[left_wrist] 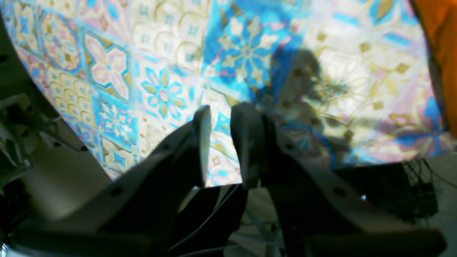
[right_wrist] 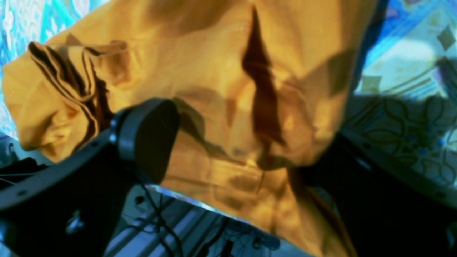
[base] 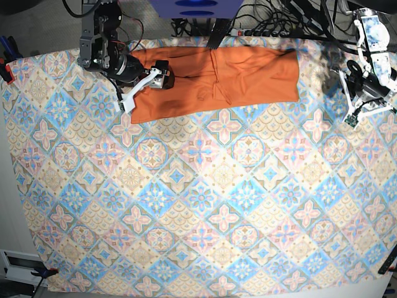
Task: Fold the T-shirt properly
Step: 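Lift the strip end with the right gripper and fold it toward the left gripper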
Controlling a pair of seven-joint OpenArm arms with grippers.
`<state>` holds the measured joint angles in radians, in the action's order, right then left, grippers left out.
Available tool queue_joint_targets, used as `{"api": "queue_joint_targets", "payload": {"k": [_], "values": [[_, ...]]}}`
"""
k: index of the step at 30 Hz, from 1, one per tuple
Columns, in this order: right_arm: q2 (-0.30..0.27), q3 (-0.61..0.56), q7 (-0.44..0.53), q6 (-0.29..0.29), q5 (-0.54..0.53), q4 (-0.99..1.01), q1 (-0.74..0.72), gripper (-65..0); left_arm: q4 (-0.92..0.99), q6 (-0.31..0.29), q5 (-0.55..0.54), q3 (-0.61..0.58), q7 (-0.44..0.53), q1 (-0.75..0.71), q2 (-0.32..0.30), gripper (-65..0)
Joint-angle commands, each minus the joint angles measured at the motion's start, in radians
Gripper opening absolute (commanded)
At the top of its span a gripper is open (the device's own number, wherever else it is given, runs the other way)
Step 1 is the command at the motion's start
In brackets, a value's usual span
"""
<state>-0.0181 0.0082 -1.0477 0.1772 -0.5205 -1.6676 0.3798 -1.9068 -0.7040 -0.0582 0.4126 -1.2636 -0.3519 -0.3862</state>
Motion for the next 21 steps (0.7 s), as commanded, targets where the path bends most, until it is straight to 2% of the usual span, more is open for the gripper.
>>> {"api": "queue_joint_targets", "payload": {"k": [1, 3, 5, 8, 11, 13, 15, 19, 21], "values": [[0.004, -0.020, -0.001, -0.008, 0.018, 0.005, -0.008, -13.3, -0.004, 0.006, 0.011, 0.007, 0.037, 0.000, -0.017, -50.0], [0.002, -0.063, -0.001, -0.008, 0.020, -0.006, -0.011, -14.2, 0.023, 0.006, 0.034, 0.007, 0.071, 0.000, -0.017, -50.0], [0.002, -0.076, -0.001, -0.008, 0.023, -0.030, -0.011, -19.8, 0.063, 0.006, 0.064, 0.007, 0.083, 0.003, -0.017, -50.0], [0.002, -0.078, -0.001, -0.008, 0.024, -0.072, -0.011, -33.8, 0.148, 0.006, 0.076, 0.007, 0.095, 0.011, -0.017, -50.1], [0.002, -0.076, -0.010, -0.014, 0.024, -0.093, -0.011, -47.5, 0.201, 0.006, 0.079, 0.007, 0.167, 0.012, -0.017, -50.1], [0.002, -0.086, -0.010, -0.060, 0.024, -0.102, -0.011, -54.4, 0.241, 0.006, 0.079, 0.007, 0.201, 0.006, -0.017, -50.1], [-0.004, -0.090, -0.010, -0.127, 0.024, -0.116, -0.011, -57.8, 0.277, 0.006, 0.077, 0.007, 0.221, 0.004, -0.017, -50.1], [-0.052, -0.132, -0.010, -0.219, 0.024, -0.200, -0.012, -58.4, 0.307, 0.006, 0.077, -0.011, 0.250, 0.004, -0.001, -50.1], [-0.056, -0.133, -0.015, -0.275, 0.023, -0.227, -0.025, -58.6, 0.306, 0.006, 0.077, -0.037, 0.255, 0.006, 0.008, -50.1]]}}
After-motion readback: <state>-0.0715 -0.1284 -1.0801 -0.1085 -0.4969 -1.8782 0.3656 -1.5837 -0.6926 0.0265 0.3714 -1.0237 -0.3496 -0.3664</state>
